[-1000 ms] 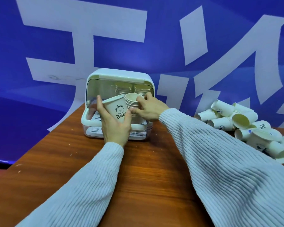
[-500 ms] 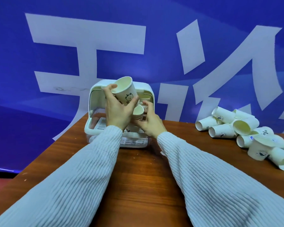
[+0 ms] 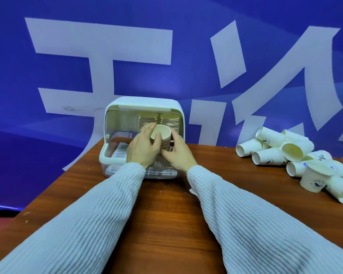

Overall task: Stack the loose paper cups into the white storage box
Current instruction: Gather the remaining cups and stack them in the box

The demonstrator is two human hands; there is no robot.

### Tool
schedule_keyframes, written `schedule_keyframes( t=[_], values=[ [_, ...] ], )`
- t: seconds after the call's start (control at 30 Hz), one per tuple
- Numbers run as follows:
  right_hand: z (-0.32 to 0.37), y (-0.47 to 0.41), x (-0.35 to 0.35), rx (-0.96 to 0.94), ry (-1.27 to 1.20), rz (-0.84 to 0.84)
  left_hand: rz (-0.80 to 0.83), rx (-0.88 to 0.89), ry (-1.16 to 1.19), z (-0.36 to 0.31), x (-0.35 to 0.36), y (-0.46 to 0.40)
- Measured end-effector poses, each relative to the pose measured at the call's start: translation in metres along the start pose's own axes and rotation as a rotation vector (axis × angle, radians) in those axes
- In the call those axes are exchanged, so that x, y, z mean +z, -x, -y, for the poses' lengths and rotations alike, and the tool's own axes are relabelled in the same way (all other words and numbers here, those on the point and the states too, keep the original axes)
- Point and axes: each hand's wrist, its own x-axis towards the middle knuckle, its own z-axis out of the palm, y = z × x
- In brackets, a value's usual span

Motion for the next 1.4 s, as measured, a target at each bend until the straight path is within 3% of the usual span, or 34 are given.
schedule_keyframes(
  t=[0.2,0.33,0.4,0.5,0.6,0.67,0.87,0.93,1.03,1.17,1.27,1.33,1.4],
  values=[
    [-0.007,0.016,-0.004,-0.016,-0.02,-0.035,0.14,-0.046,0.033,0.004,0.003,-0.011],
    [-0.026,0.035,-0.014,-0.023,-0.006,-0.121,-0.131,-0.075,0.003,0.003,0.012,0.017],
    [-0.042,0.043,-0.022,0.001,0.006,-0.147,-0.255,0.003,-0.055,-0.002,0.022,0.037],
    [-0.064,0.051,-0.036,0.06,0.03,-0.19,-0.282,0.218,-0.084,-0.012,0.042,0.058],
    [-0.082,0.049,-0.05,0.13,-0.006,-0.27,-0.185,0.416,-0.077,-0.035,0.057,0.058],
    [-0.089,0.048,-0.061,0.164,-0.043,-0.292,-0.051,0.444,-0.014,-0.056,0.069,0.059],
    [-0.121,0.072,-0.122,0.195,0.108,-0.356,0.323,0.134,0.267,-0.125,0.134,0.083],
    [-0.134,0.083,-0.158,0.254,0.178,-0.468,0.369,0.169,0.31,-0.14,0.149,0.096],
    [-0.154,0.104,-0.212,0.369,0.474,-0.772,0.467,0.407,0.246,-0.146,0.154,0.114],
    [-0.185,0.121,-0.25,0.571,0.777,-0.893,0.48,0.438,0.245,-0.142,0.148,0.121],
    [-0.182,0.125,-0.253,0.551,0.852,-0.94,0.473,0.406,0.246,-0.14,0.143,0.123],
    [-0.168,0.126,-0.247,0.459,0.788,-0.973,0.46,0.404,0.246,-0.139,0.141,0.123],
    [-0.15,0.125,-0.236,0.351,0.511,-0.961,0.42,0.407,0.233,-0.141,0.14,0.123]
  ],
)
